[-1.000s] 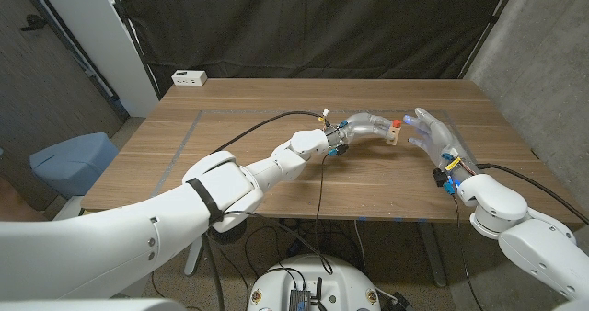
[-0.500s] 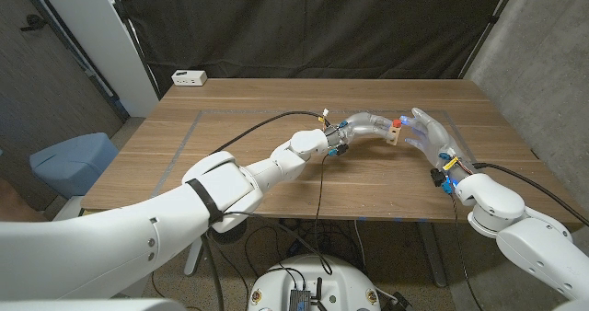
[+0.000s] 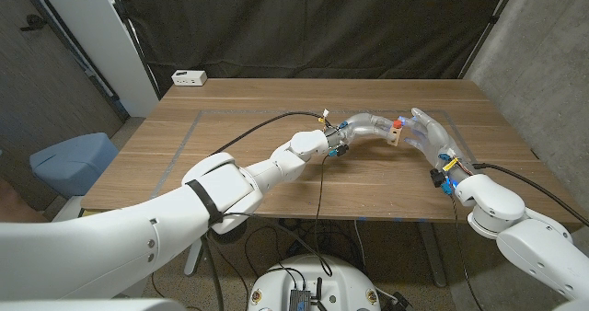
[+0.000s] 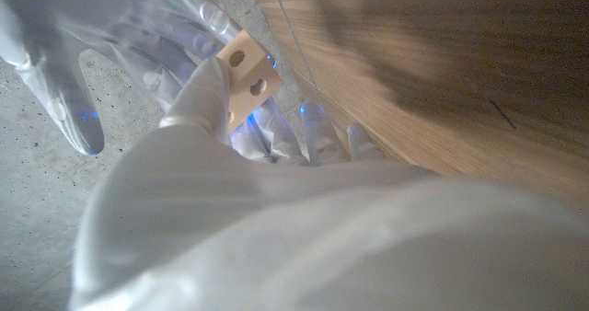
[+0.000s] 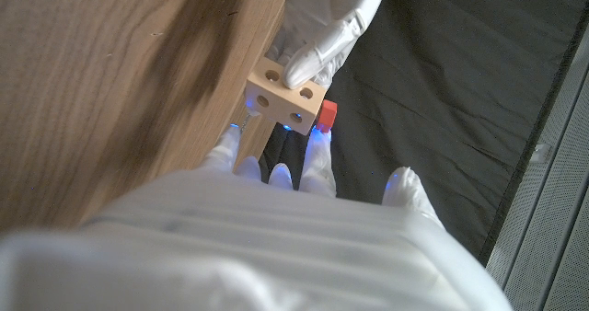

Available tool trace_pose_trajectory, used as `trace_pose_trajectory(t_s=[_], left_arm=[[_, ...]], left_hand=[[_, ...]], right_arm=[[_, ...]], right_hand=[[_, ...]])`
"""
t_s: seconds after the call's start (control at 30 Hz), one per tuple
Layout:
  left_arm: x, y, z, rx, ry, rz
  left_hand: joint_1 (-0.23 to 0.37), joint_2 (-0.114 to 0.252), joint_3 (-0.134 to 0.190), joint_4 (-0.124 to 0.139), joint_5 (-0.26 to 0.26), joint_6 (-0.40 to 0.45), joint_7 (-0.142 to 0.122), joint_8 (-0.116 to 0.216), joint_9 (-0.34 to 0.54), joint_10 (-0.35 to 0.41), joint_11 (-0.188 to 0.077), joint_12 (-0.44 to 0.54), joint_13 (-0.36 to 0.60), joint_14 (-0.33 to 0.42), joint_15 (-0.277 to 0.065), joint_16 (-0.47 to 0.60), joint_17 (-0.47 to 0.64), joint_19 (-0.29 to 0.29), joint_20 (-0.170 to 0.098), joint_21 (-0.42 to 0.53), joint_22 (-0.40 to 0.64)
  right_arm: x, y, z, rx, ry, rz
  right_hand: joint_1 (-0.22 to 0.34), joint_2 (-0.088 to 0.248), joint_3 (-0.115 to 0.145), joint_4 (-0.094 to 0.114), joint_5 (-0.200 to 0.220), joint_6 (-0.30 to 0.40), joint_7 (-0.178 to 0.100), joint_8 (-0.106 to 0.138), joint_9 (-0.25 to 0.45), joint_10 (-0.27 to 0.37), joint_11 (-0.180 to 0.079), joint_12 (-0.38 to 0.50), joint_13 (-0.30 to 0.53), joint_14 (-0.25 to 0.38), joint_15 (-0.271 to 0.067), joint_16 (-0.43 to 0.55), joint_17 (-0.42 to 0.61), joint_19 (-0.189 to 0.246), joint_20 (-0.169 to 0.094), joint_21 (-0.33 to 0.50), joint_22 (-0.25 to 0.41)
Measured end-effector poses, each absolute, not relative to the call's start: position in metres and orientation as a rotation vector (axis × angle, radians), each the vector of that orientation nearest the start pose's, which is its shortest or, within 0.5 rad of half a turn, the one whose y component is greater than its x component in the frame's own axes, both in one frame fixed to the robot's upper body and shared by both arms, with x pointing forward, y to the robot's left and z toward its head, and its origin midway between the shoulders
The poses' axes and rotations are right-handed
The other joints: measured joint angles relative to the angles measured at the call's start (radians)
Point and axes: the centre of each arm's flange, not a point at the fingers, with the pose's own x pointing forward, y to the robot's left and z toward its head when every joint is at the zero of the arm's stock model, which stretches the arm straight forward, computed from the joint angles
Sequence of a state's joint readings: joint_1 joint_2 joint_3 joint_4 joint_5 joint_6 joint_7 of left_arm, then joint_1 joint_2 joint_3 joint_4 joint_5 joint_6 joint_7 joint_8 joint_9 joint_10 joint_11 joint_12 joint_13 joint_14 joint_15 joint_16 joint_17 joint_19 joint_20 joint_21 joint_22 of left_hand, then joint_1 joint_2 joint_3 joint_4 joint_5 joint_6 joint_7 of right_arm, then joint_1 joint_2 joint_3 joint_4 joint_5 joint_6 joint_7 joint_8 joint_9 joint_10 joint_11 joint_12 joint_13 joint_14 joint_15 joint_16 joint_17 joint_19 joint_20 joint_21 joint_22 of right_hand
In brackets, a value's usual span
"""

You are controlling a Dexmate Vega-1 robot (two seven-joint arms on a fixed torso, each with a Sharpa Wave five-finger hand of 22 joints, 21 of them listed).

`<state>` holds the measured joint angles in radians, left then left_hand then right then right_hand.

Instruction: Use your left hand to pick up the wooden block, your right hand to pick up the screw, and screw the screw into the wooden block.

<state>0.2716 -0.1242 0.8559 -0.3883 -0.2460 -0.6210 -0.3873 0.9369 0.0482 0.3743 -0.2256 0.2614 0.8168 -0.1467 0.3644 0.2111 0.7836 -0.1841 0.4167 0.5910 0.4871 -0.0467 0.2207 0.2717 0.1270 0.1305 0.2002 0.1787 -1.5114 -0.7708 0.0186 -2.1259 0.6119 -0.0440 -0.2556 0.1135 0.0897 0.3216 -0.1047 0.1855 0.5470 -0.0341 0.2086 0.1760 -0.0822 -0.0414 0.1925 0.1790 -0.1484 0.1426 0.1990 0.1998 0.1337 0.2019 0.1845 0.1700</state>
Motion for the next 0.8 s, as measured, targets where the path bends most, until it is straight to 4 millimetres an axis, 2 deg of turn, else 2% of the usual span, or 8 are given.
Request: trace_pose_trajectory(t_s=[0.63, 0.8], left_arm=[[0.6612, -0.0692, -0.0073, 0.530, -0.636, -0.922], [0.6615, -0.0697, -0.0076, 0.528, -0.631, -0.922]], left_hand=[[0.000, 0.000, 0.002, -0.002, 0.000, 0.000, 0.000, 0.000, 0.000, 0.002, -0.002, 0.000, 0.000, 0.000, 0.000, 0.000, 0.000, 0.000, 0.000, 0.000, 0.000], [0.000, 0.000, 0.003, -0.003, 0.000, 0.000, 0.000, 0.000, 0.001, 0.002, -0.002, 0.000, 0.000, 0.000, 0.000, 0.000, 0.000, 0.000, 0.000, 0.000, 0.000]], right_arm=[[0.4749, -0.3164, -0.0617, -0.116, -0.473, 0.067], [0.4730, -0.3167, -0.0622, -0.116, -0.473, 0.060]], right_hand=[[0.006, 0.006, 0.004, -0.004, 0.000, 0.073, 0.019, 0.007, -0.002, 0.051, -0.018, 0.011, 0.000, 0.016, -0.016, 0.006, -0.004, 0.009, -0.009, 0.005, -0.003], [0.006, 0.006, 0.004, -0.004, 0.000, 0.087, 0.023, 0.007, -0.001, 0.075, -0.007, 0.015, 0.000, 0.027, -0.019, 0.012, -0.005, 0.015, -0.015, 0.005, -0.003]])
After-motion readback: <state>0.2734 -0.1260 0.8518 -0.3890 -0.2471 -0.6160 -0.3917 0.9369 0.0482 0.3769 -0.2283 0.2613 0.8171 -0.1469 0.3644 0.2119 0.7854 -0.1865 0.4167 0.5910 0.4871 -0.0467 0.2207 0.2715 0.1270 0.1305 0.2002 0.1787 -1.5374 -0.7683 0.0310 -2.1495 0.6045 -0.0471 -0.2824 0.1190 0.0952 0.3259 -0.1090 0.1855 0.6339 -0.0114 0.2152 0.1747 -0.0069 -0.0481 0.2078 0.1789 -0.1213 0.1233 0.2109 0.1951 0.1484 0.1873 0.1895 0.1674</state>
